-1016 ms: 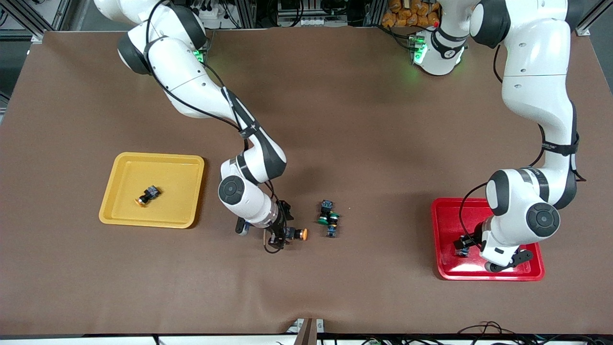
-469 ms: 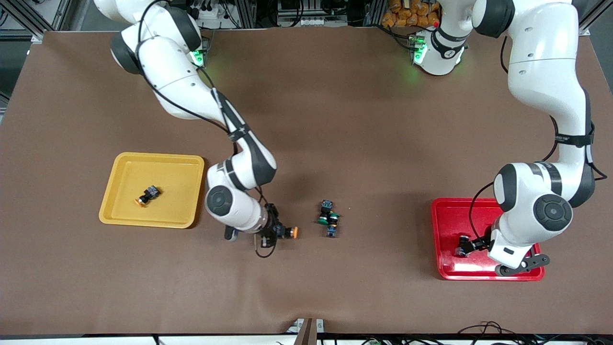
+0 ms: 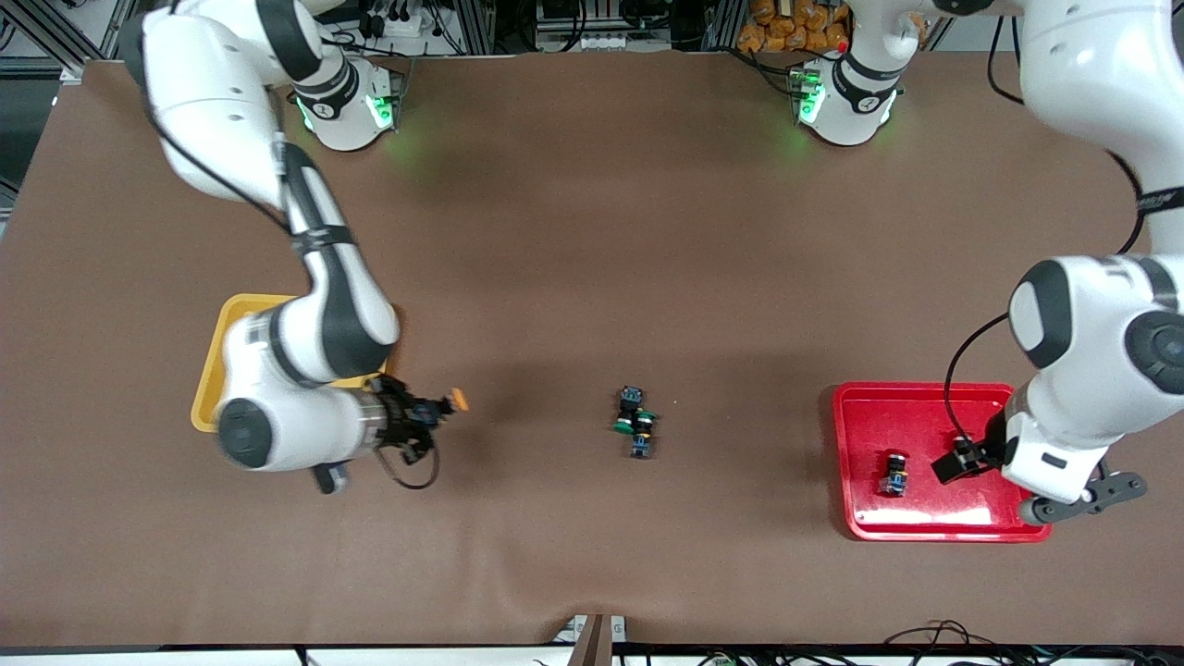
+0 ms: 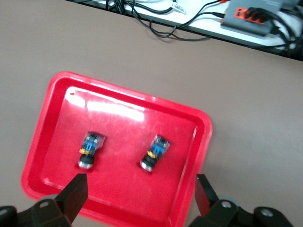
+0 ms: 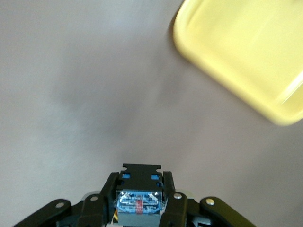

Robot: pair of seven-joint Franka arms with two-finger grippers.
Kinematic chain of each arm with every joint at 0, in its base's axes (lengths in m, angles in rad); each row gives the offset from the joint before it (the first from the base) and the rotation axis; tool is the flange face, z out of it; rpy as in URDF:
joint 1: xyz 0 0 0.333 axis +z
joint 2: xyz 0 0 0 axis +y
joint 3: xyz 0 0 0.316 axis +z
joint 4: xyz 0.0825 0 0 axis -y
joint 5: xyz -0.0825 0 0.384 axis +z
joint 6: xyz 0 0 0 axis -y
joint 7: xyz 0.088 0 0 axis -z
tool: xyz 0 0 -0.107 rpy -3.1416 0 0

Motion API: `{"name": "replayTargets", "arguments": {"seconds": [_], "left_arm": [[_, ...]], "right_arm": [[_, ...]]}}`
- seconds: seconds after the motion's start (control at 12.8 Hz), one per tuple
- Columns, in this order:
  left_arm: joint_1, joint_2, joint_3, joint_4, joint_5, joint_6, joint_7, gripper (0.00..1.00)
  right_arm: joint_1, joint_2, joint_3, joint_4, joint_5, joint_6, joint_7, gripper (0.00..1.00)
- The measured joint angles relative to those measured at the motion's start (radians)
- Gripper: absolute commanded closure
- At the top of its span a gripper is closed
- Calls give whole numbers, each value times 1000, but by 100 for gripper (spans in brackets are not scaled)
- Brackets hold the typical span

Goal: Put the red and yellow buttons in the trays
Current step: 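Place the yellow button in the yellow tray while the left gripper withdraws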

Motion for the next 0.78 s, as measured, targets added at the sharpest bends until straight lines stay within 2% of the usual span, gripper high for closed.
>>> {"name": "replayTargets", "arguments": {"seconds": [0.23,0.47,0.55,0.62,0.78], "left_arm": [[-1,-84,-22,0,0,-138,26,0],[1,-166,-25,2,0,-225,123,0],[4,-198,-25,2,-1,-257,157,0],[6,-227,-25,2,-1,-289,175,0],[6,-274,-25,2,-1,-341,185,0]], "right_arm": [[-112,-70,-2,-124,-6,-28,-333,100],[-207,-181,-3,-348,-37,31,-626,100],[-218,-212,-3,-426,-60,83,-666,71],[-220,-229,-2,-483,-77,124,-689,1],[-221,-238,-2,-527,-90,157,-701,0]]}}
